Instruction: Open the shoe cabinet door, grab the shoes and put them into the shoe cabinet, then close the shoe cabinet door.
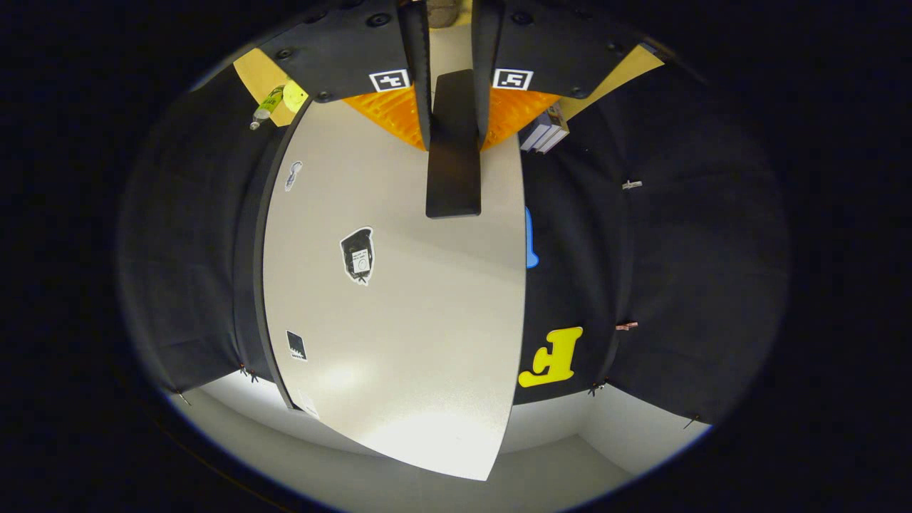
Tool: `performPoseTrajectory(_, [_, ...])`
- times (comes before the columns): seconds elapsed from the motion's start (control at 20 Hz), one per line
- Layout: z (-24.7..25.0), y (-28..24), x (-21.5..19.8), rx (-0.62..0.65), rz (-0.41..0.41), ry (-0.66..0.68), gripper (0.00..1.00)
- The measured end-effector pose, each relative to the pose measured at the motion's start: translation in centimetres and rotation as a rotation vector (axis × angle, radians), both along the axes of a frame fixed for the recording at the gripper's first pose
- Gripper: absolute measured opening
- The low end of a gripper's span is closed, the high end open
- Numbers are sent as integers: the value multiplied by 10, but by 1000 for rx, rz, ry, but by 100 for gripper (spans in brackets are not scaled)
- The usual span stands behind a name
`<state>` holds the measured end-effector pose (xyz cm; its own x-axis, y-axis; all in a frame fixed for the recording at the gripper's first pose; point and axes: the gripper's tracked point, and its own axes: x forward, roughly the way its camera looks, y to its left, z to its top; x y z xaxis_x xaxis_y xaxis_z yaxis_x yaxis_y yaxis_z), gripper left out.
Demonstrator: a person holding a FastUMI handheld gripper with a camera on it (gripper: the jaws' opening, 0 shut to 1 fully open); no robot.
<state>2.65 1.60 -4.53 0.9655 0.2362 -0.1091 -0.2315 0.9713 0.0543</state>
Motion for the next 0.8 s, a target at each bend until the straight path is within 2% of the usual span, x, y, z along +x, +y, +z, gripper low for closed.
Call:
performPoseTrajectory(0.25, [3,-29,-23,3,50,5,27])
performPoseTrajectory(0.5, [4,-61,-45,1,66,0,27])
performPoseTrajectory(0.8, [6,-99,-62,-22,45,-18,27])
